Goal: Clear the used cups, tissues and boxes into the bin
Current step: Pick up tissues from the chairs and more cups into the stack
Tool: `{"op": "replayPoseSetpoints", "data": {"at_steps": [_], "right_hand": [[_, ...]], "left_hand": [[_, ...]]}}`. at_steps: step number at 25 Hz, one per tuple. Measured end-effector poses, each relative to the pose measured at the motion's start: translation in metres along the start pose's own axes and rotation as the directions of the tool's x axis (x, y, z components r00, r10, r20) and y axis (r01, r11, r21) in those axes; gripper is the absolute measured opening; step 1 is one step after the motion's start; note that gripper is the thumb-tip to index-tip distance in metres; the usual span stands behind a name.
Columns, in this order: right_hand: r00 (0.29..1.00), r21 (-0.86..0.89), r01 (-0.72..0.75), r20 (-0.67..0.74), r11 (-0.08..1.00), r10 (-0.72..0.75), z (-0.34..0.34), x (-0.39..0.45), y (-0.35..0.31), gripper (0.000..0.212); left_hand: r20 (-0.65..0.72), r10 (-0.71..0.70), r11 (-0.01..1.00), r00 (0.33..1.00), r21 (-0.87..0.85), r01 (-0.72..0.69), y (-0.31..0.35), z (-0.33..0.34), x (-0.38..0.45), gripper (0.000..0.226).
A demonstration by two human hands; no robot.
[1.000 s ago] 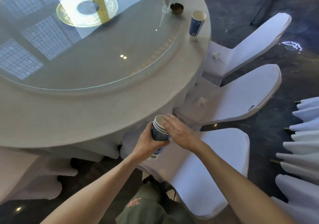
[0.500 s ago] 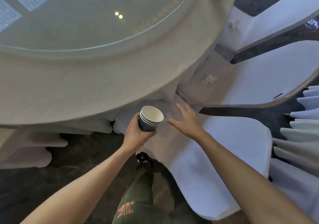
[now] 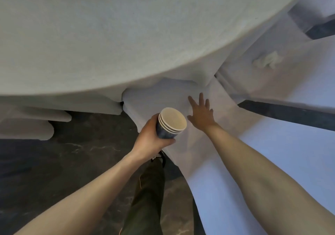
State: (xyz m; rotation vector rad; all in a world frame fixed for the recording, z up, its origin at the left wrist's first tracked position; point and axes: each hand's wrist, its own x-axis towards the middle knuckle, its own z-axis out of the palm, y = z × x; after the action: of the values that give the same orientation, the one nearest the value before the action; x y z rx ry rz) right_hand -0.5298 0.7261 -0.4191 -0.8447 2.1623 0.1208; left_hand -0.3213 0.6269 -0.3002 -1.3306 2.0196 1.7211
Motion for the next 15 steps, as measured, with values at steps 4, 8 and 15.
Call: {"op": "replayPoseSetpoints", "data": {"at_steps": [4, 8, 15], "right_hand": [[0.999, -0.013, 0.041, -0.015, 0.999, -0.041, 0.028, 0.009, 0.011, 0.060], [0.999, 0.076, 0.036, 0.015, 0.996, -0.038, 0.003, -0.014, 0.011, 0.028], [0.971, 0.582, 0.019, -0.205, 0.813, 0.125, -0.184, -0.134, -0.003, 0.036]], "left_hand": [[-0.036, -0.020, 0.999, 0.999, -0.029, 0.018, -0.004, 0.010, 0.011, 0.084], [-0.011, 0.003, 1.000, 1.000, 0.003, -0.003, 0.010, 0.012, 0.001, 0.082], [-0.005, 0.121, 0.993, 0.993, -0.002, -0.121, 0.114, 0.017, -0.037, 0.078]]}}
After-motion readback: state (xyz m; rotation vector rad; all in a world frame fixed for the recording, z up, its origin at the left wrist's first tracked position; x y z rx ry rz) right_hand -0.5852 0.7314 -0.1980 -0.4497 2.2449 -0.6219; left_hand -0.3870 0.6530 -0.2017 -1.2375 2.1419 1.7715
